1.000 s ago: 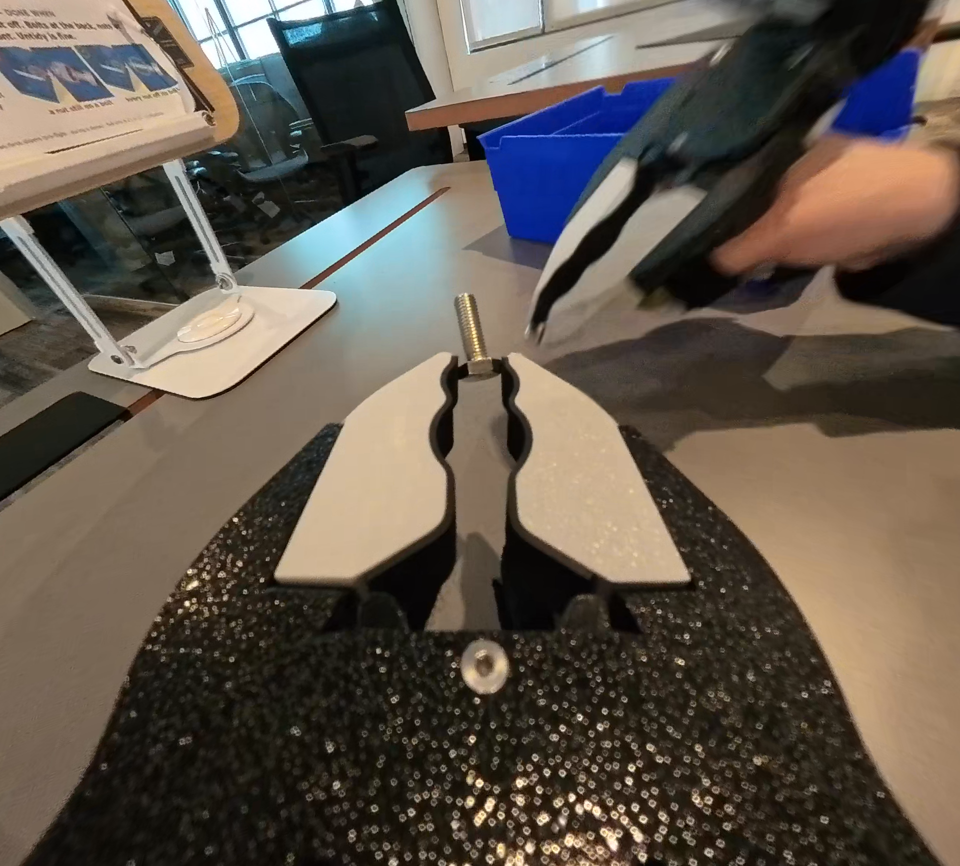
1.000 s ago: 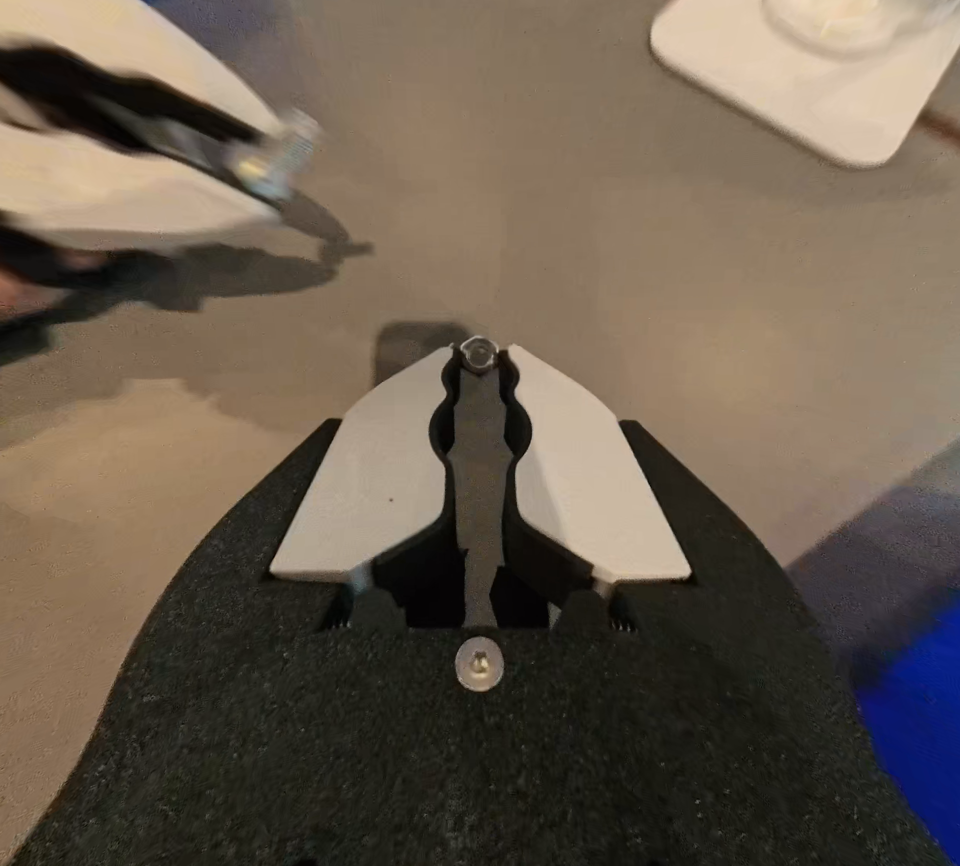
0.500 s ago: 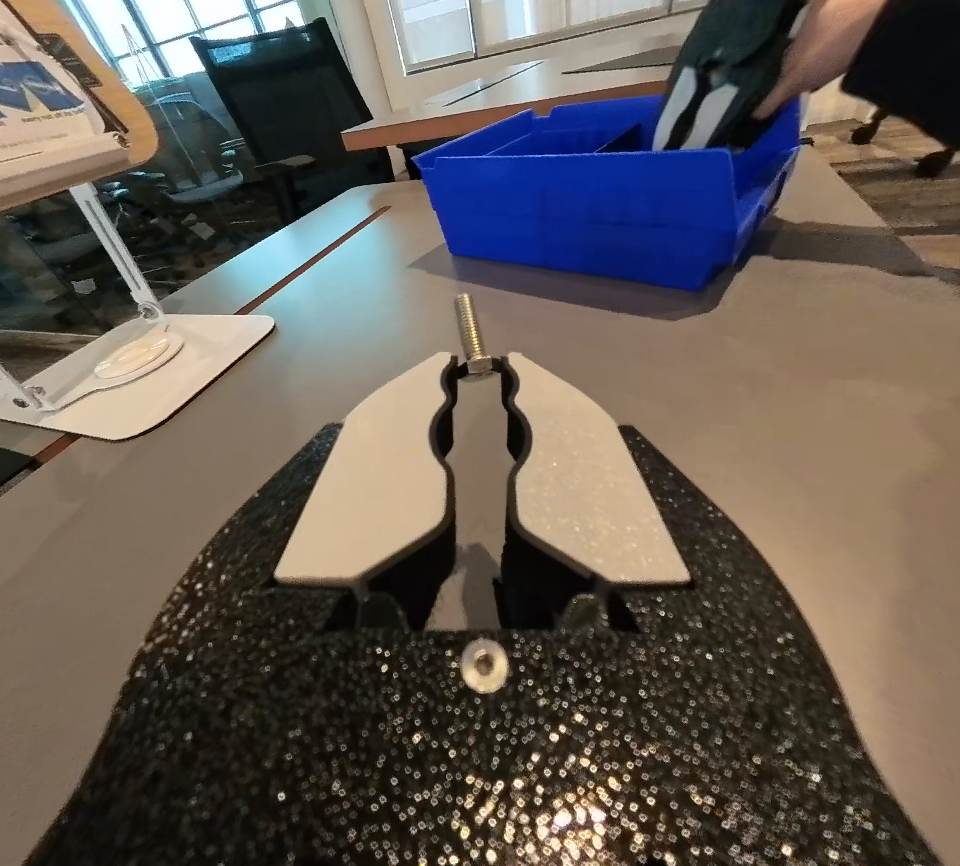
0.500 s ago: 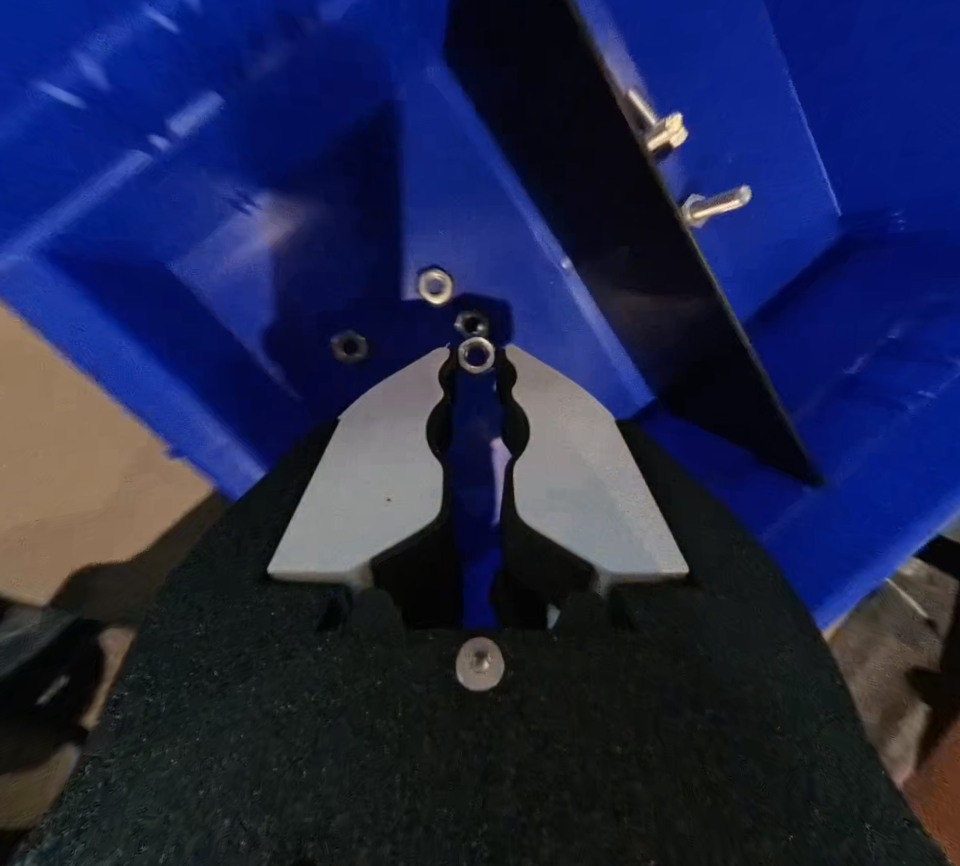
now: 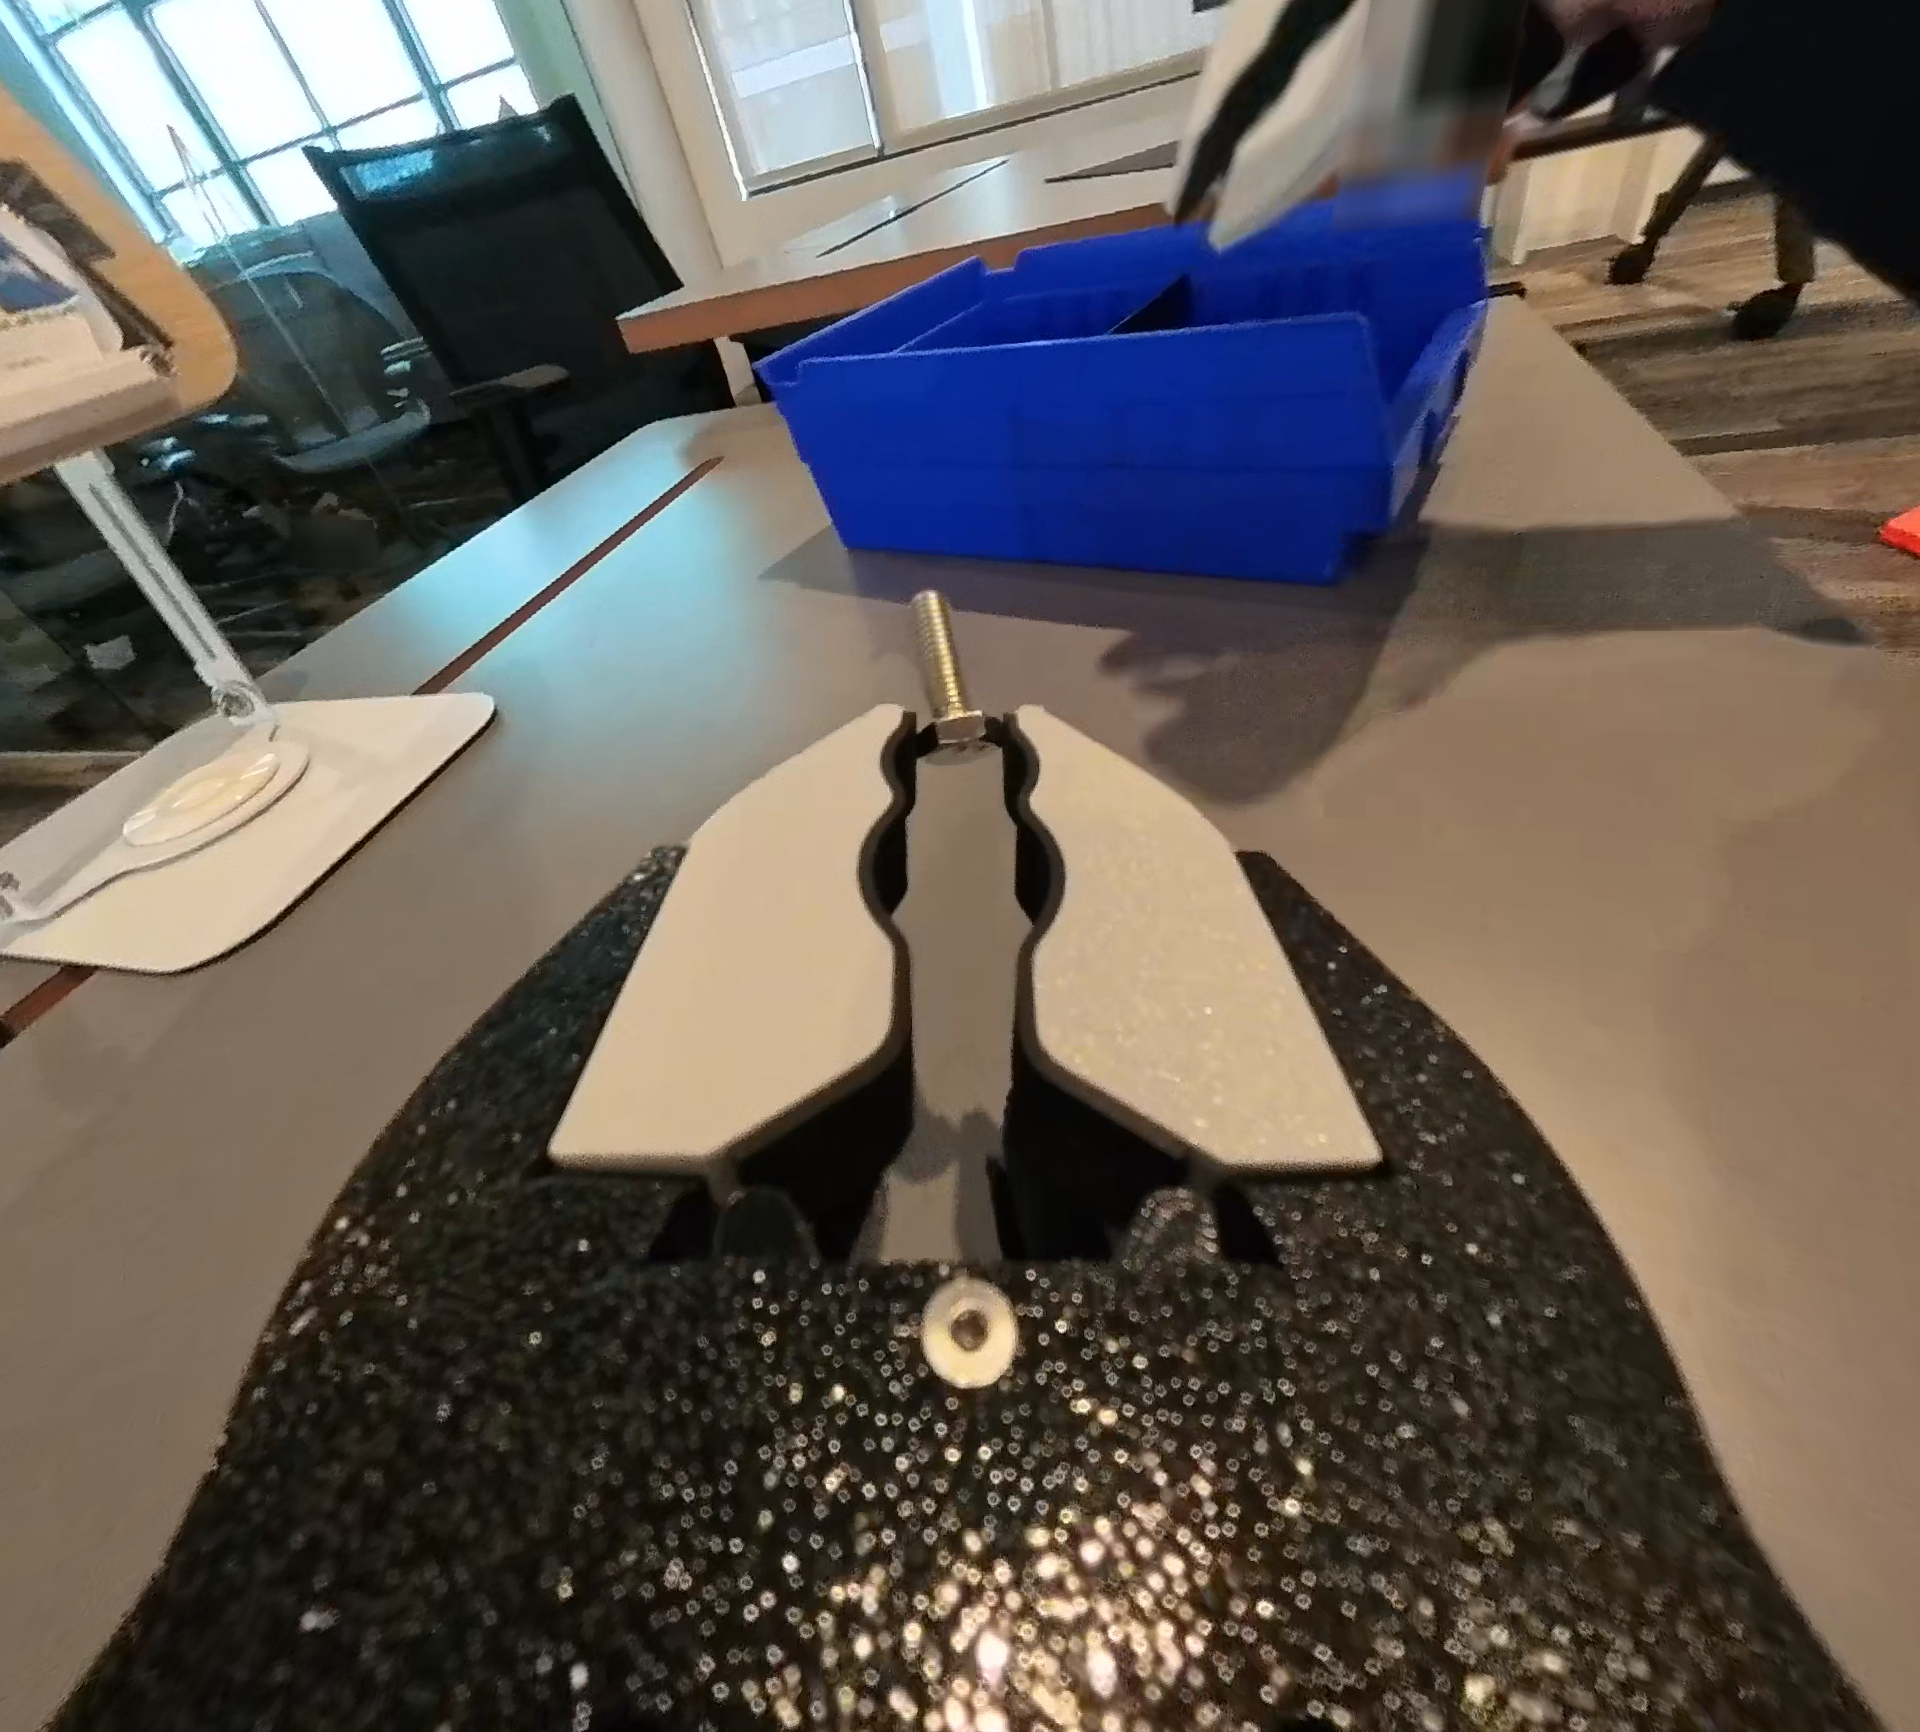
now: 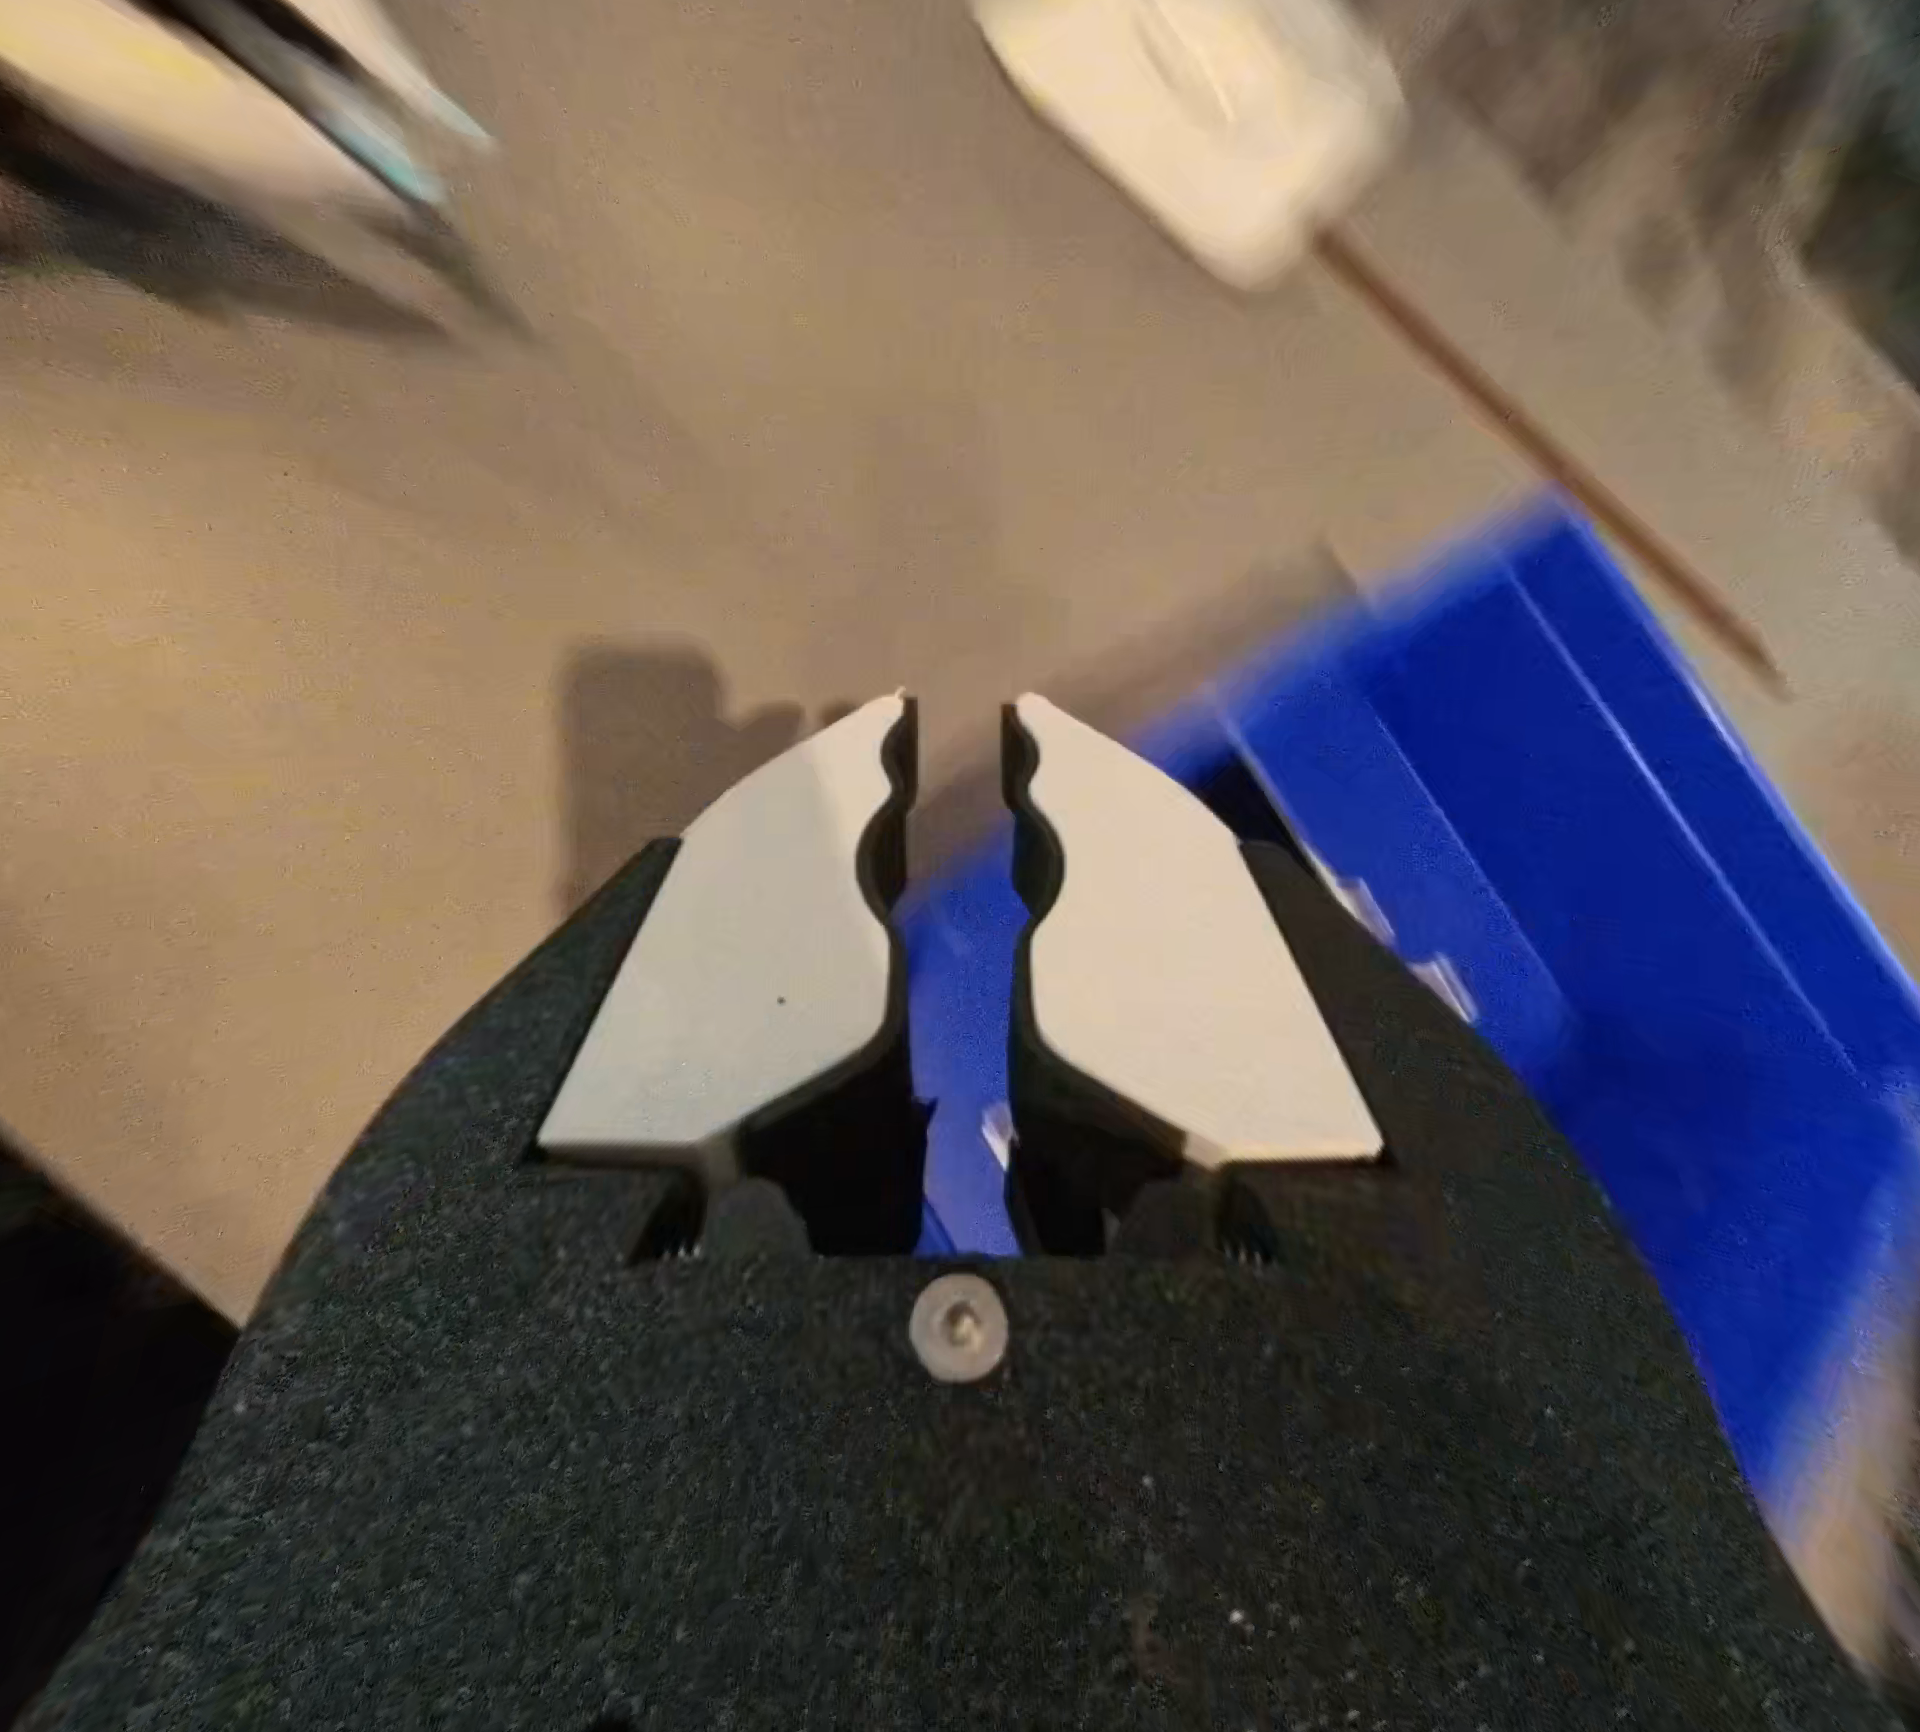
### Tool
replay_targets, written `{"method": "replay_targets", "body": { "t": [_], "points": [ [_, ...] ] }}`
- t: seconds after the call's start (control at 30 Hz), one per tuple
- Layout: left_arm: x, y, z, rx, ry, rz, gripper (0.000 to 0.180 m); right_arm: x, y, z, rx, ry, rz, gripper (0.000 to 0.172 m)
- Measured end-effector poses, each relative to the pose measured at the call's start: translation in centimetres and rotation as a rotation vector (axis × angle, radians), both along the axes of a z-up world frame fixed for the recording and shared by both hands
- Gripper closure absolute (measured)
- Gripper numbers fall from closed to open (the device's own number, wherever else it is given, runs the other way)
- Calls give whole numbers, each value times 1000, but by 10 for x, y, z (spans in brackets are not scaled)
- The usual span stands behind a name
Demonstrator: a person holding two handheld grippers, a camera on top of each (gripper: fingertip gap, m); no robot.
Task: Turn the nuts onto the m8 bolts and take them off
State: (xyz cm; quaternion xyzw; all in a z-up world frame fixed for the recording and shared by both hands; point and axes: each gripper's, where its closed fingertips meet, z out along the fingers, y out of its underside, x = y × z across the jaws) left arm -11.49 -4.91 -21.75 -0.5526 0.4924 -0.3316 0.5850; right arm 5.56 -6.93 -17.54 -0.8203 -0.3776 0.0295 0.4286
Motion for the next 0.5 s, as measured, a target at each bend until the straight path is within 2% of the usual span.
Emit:
{"method": "replay_targets", "body": {
  "t": [0.07, 0.17, 0.33, 0.5],
  "points": [
    [3, -6, 2, 13, -6, -36, 165, -73, -10, 11, 13, 146, 216, 157],
    [6, -14, 2, 27, -4, -83, 165, -128, -7, -9, -66, 182, 345, 150],
    [8, -25, 5, 62, -13, -142, 165, -157, -1, -33, -236, 316, 423, 145],
    [11, -28, 3, 61, -1, -164, 165, -166, -2, -34, -295, 398, 476, 155]
  ]
}}
